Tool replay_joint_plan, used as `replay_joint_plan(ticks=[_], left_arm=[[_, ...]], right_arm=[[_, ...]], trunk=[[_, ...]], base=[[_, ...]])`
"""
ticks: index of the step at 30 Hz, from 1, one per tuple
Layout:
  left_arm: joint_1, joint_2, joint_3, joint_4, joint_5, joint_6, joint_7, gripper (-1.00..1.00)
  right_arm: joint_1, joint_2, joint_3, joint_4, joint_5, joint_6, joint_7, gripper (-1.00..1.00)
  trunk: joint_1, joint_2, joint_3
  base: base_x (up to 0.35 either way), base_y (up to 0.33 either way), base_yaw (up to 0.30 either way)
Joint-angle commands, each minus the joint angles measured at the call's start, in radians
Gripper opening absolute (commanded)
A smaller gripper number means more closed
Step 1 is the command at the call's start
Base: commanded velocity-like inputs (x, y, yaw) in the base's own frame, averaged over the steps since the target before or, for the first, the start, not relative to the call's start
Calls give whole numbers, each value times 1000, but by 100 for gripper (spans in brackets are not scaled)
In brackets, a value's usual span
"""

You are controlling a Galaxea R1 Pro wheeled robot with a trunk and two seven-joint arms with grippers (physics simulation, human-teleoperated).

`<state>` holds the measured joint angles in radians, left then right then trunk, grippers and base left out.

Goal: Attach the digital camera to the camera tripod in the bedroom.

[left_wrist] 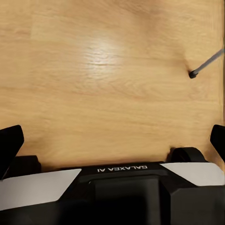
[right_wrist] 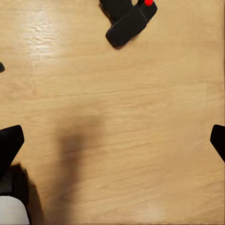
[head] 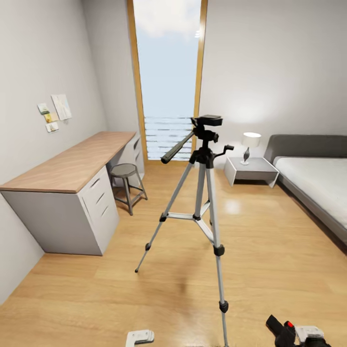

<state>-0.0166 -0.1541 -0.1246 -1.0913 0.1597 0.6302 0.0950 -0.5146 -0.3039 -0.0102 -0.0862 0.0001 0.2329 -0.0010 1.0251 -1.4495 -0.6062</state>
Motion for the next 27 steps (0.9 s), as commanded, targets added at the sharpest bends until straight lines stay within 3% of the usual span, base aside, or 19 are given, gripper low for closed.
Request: replay_joint_plan(ticks=[1, 6, 7, 8, 11, 15, 20, 27], left_arm=[[0, 0, -2, -3, 13, 4, 10, 100], [0, 0, -4, -9, 41, 5, 11, 100], [0, 1, -6, -29, 62, 15, 19, 100], [0, 1, -6, -29, 62, 15, 19, 100], [0, 1, -14, -61, 71, 45, 30, 100], [0, 0, -54, -148, 83, 128, 56, 100], [0, -1, -99, -232, 115, 199, 80, 100], [-2, -2, -131, -288, 170, 246, 132, 100]], right_arm=[[-23, 2, -1, -9, -3, 36, 0, 100], [-87, 8, -1, -53, -26, 119, -1, 100], [-120, 14, 0, -120, -45, 176, -2, 100], [-120, 14, 0, -120, -45, 176, -2, 100], [-135, 20, 0, -179, -55, 230, -2, 100], [-151, 40, 1, -319, -65, 353, -2, 100], [-157, 57, 1, -459, -70, 430, -3, 100], [-161, 78, 1, -588, -73, 468, -5, 100]], trunk=[[0, -1, -2], [0, -1, -4], [0, -1, -5], [0, -1, -6], [0, -1, -8], [0, -1, -11], [0, -1, -15], [0, -1, -21]], base=[[0, 0, -262], [0, 0, -258], [0, 0, -241], [0, 0, -241], [0, 0, -235], [0, 0, -220], [0, 0, -192], [0, 0, -165]])
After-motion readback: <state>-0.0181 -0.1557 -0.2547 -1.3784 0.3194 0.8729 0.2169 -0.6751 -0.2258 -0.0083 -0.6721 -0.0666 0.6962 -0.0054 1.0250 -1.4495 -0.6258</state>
